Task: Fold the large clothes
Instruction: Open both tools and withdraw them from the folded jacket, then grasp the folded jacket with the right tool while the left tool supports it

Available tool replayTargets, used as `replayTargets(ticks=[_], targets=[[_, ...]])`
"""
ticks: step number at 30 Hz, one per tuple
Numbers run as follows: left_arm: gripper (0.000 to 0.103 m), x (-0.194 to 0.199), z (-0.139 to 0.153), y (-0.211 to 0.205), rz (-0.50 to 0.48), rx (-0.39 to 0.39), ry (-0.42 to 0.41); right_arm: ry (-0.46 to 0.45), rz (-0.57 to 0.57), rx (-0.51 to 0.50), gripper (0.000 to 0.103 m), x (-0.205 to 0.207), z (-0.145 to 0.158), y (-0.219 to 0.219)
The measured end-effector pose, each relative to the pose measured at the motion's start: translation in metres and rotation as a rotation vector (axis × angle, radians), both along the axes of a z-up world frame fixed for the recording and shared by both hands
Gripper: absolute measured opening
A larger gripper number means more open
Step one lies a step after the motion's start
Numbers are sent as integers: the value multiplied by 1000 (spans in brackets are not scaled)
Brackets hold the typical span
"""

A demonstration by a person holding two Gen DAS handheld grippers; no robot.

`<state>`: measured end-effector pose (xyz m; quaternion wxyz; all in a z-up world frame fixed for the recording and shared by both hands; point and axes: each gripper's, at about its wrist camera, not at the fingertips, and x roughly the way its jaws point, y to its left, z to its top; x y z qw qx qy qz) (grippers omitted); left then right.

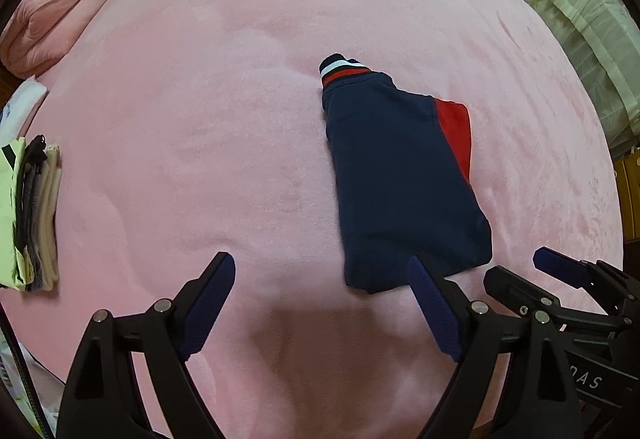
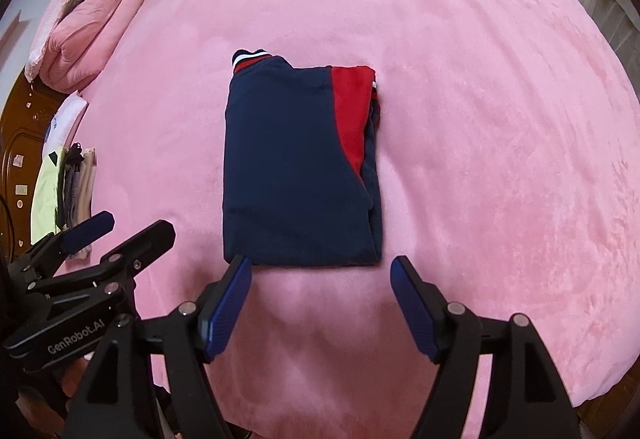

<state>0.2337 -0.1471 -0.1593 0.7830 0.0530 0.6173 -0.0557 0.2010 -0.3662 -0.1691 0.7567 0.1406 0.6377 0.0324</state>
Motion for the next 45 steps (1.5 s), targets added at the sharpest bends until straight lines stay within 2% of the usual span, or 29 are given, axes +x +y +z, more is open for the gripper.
replayTargets(ticks=[12, 18, 21, 26, 31, 35, 37, 41, 44, 45], targets=[[87, 5, -4, -4, -3, 3, 19, 11, -14, 18, 74, 5, -5, -5], [87, 12, -16, -5, -2, -11, 44, 24, -17, 32, 74, 12, -14, -8], [87, 21, -28, -2, 20, -70, 77, 35, -34, 71, 74, 19, -24, -15], [87, 37, -51, -1, 54, -158, 92, 99, -153, 238, 74, 35, -57, -39], [87, 59, -88, 7, 137, -359, 161, 124, -234, 371, 74, 52, -93, -60], [87, 71, -115, 13, 210, -483, 201, 121, -290, 481, 74, 65, -119, -77], [87, 74, -127, 15, 234, -524, 218, 124, -311, 559, 73, 70, -131, -81], [87, 72, -146, 15, 266, -584, 247, 113, -291, 629, 73, 79, -144, -73], [86, 67, -150, 15, 271, -611, 239, 95, -290, 685, 55, 86, -151, -66], [82, 66, -152, 15, 278, -619, 241, 101, -293, 682, 52, 87, -154, -62]])
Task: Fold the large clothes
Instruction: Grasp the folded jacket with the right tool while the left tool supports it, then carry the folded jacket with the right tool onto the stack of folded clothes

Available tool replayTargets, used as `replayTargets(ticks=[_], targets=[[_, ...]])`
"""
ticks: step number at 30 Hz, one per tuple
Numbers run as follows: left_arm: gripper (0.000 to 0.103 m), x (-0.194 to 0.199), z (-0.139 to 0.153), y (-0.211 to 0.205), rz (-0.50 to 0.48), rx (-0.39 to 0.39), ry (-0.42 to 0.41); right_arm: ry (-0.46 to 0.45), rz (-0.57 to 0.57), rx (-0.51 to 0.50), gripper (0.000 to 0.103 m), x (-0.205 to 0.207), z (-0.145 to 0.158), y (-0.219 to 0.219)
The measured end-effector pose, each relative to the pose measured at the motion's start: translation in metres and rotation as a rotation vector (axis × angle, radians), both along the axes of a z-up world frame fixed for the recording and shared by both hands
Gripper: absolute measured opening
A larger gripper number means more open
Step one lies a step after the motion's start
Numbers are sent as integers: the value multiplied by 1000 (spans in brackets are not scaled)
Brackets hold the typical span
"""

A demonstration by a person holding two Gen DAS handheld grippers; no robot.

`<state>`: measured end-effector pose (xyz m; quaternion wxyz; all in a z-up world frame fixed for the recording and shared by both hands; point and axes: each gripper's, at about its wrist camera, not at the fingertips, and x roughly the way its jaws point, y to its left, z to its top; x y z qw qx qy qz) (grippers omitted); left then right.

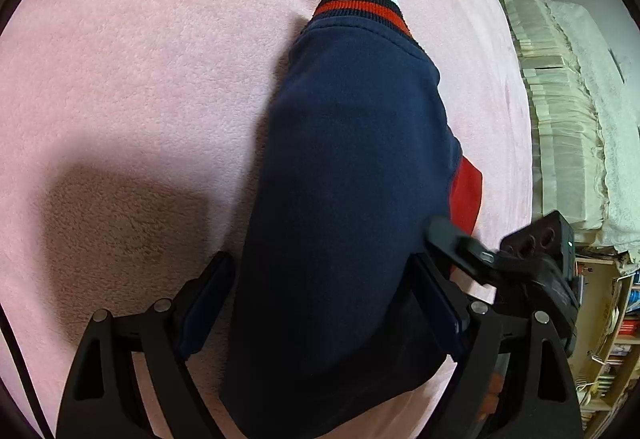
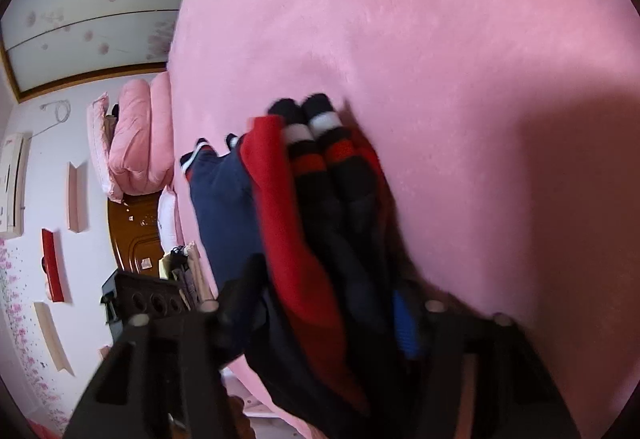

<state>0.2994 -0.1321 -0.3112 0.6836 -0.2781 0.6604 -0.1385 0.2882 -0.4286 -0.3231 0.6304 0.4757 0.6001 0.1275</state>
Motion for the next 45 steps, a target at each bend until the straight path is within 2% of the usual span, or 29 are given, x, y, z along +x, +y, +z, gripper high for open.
replayTargets(ticks=[2, 6, 8, 13, 18, 22, 26, 31, 37, 41, 45], targets=[[75, -2, -1, 1, 16, -10, 10, -2, 8, -11, 48, 1, 1, 3], [69, -10, 1, 1, 41, -16, 6, -17, 23, -10, 34, -1, 12, 4], [64, -18, 8, 0, 45, 1, -9, -23, 38, -18, 32, -3, 21, 9], [57, -48, 24, -1, 51, 8, 31, -26, 129, -95, 30, -23, 45, 25], [56, -97, 40, 11, 17, -8, 86, 16, 170, -86, 29, -74, 61, 43], [56, -144, 48, 30, -49, 9, 135, 67, 239, -112, 29, -117, 72, 79], [56, -192, 59, 75, -22, -7, 184, 94, 274, -101, 28, -152, 84, 127], [56, -233, 81, 152, 19, 15, 187, 96, 265, -60, 28, -189, 104, 214], [55, -229, 133, 260, 15, 88, 132, 51, 237, 31, 28, -206, 133, 331], [55, -212, 179, 315, 5, 169, 60, -33, 263, 80, 28, -189, 166, 418], [55, -187, 228, 369, 9, 244, -15, -102, 290, 136, 28, -151, 188, 480]])
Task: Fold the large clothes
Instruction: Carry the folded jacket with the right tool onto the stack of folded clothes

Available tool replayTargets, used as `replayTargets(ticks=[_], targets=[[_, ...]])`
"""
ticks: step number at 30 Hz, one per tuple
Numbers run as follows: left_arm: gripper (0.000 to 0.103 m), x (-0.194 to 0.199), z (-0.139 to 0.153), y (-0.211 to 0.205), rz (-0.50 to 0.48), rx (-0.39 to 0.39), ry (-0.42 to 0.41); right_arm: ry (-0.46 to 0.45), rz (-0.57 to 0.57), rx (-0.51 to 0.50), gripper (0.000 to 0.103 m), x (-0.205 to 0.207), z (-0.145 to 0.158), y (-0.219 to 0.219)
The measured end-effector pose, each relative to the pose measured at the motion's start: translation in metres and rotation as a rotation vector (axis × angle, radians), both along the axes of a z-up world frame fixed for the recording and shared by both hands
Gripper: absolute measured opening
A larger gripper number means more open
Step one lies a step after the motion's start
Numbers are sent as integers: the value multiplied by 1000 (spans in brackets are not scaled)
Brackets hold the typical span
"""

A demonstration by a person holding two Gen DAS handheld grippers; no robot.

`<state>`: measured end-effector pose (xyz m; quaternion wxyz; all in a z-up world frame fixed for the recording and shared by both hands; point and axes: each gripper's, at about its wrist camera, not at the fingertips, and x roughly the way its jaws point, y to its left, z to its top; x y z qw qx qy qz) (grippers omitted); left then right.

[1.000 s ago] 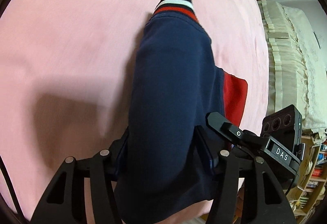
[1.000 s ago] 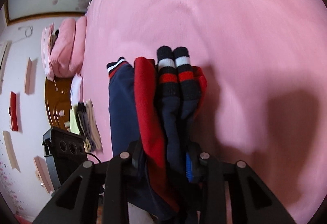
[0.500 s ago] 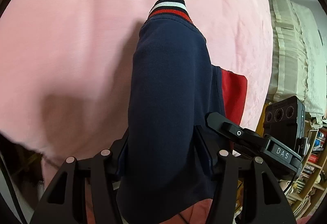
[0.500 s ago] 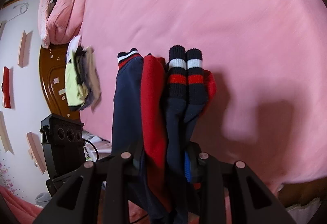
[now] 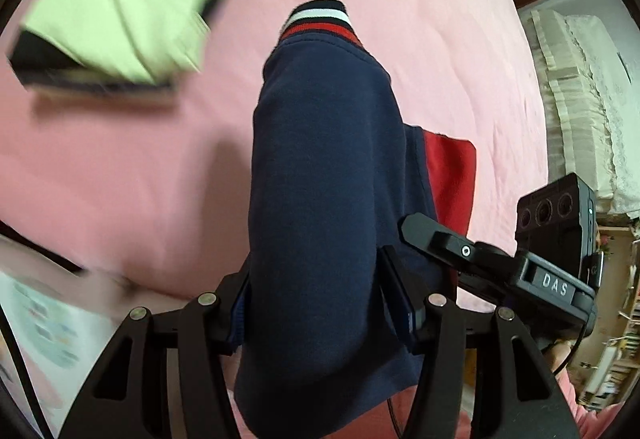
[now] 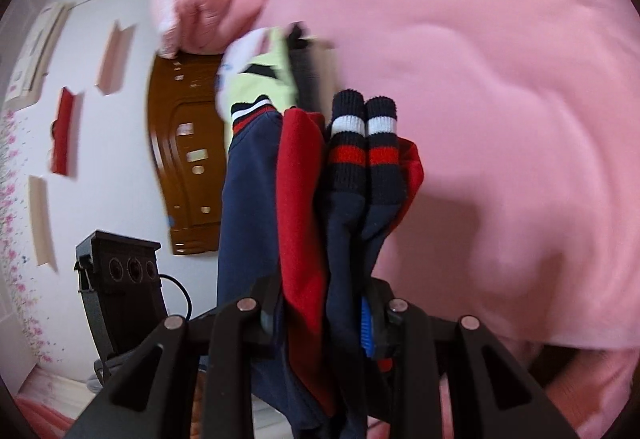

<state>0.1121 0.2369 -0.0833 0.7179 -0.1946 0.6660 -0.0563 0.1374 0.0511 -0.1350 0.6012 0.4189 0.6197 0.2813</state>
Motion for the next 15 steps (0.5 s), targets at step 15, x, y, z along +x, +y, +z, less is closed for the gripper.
replayTargets(ticks=[15], targets=[[55, 123, 118, 136, 26, 342, -312, -363, -37, 112, 28, 157, 68, 194]])
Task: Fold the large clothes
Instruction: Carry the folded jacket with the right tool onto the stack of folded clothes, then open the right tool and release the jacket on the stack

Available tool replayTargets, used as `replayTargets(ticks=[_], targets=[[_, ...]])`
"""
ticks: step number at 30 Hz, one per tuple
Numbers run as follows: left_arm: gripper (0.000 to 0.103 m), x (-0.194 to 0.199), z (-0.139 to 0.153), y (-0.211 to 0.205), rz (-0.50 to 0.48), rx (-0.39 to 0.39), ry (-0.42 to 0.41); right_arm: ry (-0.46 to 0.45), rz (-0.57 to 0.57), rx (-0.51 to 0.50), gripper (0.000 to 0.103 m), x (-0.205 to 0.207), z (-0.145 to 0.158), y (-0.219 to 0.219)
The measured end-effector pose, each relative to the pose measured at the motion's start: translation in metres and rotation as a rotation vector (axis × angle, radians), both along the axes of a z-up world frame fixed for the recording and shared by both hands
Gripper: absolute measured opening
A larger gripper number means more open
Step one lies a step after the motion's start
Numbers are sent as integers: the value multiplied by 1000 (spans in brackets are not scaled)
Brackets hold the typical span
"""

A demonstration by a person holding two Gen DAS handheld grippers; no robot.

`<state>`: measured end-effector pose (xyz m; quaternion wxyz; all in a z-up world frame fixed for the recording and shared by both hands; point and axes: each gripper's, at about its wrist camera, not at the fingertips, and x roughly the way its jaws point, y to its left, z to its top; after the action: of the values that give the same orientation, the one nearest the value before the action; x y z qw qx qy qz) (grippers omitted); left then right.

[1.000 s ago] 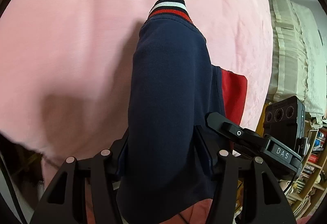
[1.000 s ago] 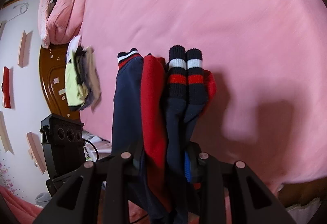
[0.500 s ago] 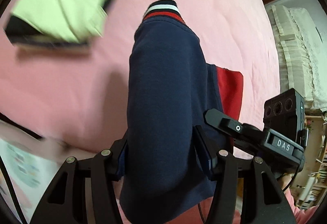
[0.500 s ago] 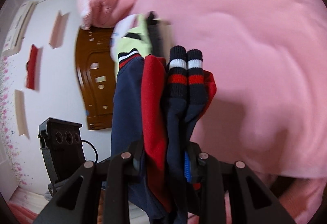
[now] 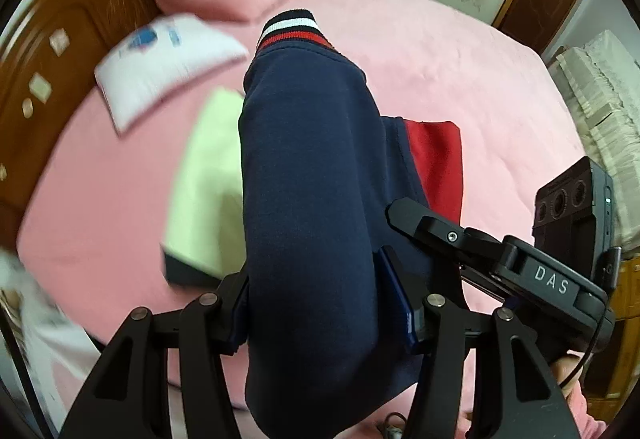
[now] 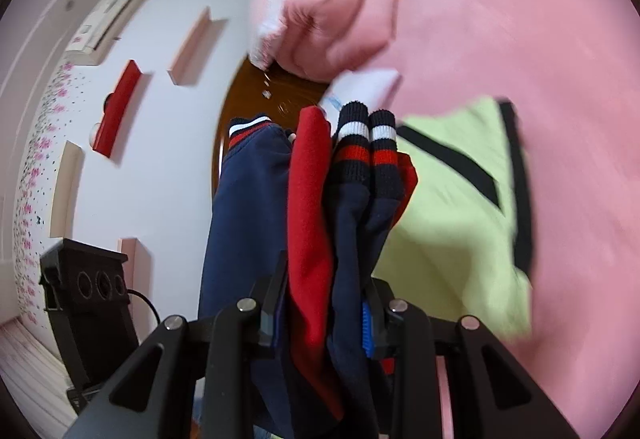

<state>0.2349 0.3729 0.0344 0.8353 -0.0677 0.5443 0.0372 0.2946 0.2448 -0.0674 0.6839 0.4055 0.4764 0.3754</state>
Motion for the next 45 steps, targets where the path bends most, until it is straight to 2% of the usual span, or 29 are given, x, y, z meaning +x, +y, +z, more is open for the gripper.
replayTargets(ticks=[2, 3, 5, 6, 9, 11, 12, 13, 15, 16, 18, 19, 21, 22, 23, 25, 26, 28, 31, 33, 36, 37, 39, 41, 43, 45], targets=[[55, 17, -4, 6, 4, 51, -33, -29, -21, 20, 28, 17, -11, 18], [55, 26, -9, 7, -4, 106, -53, -42, -25, 28, 28, 24, -21, 26], [55, 41, -30, 7, -57, 213, -89, -41, -45, 23, 28, 34, -46, 36], [55, 45, -43, 11, -72, 241, -97, -30, -55, 12, 28, 38, -59, 41], [55, 51, -106, 56, -45, 235, -86, -18, -87, -107, 33, 50, -112, 55], [53, 50, -152, 70, -21, 277, -60, 20, -70, -237, 34, 59, -151, 65], [52, 47, -175, 71, -25, 321, -40, 39, -64, -246, 41, 62, -166, 66], [53, 41, -185, 75, -30, 322, -62, 37, -71, -212, 41, 63, -173, 62], [55, 25, -188, 79, -19, 304, -186, 19, -75, -188, 47, 62, -173, 54], [60, 20, -188, 79, -4, 308, -207, 5, -69, -190, 51, 61, -171, 52], [62, 14, -188, 78, 20, 322, -202, -32, -45, -217, 67, 57, -165, 50], [63, 14, -186, 77, 31, 330, -195, -50, -29, -229, 71, 55, -162, 48], [73, 15, -186, 74, 88, 350, -173, -69, -8, -253, 84, 49, -155, 44], [81, 12, -185, 72, 123, 356, -157, -78, 4, -259, 85, 44, -151, 38], [82, 6, -183, 66, 162, 356, -134, -83, 11, -263, 89, 40, -148, 33], [82, -5, -183, 54, 237, 315, -64, -93, 6, -301, 95, 17, -145, 5], [82, -17, -184, 42, 277, 267, -32, -91, 4, -326, 98, 4, -147, -12], [82, -39, -185, 15, 322, 216, -11, -74, 15, -366, 100, -21, -156, -51], [83, -80, -194, -45, 333, 216, 21, -7, 1, -469, 101, -70, -181, -139], [83, -109, -206, -96, 310, 242, 43, 31, -4, -612, 101, -110, -191, -214], [83, -144, -212, -177, 225, 341, 104, 19, -3, -810, 101, -158, -184, -301], [83, -153, -211, -200, 191, 349, 110, 9, 8, -889, 101, -175, -179, -331], [83, -174, -206, -253, 121, 343, 99, 4, 76, -1055, 101, -201, -174, -374], [83, -189, -205, -297, 63, 340, 144, 32, 170, -1183, 101, -225, -162, -414], [83, -198, -204, -331, -7, 312, 207, 98, 161, -1178, 102, -243, -149, -449], [83, -205, -198, -353, -39, 248, 242, 163, 80, -1139, 103, -262, -127, -485]])
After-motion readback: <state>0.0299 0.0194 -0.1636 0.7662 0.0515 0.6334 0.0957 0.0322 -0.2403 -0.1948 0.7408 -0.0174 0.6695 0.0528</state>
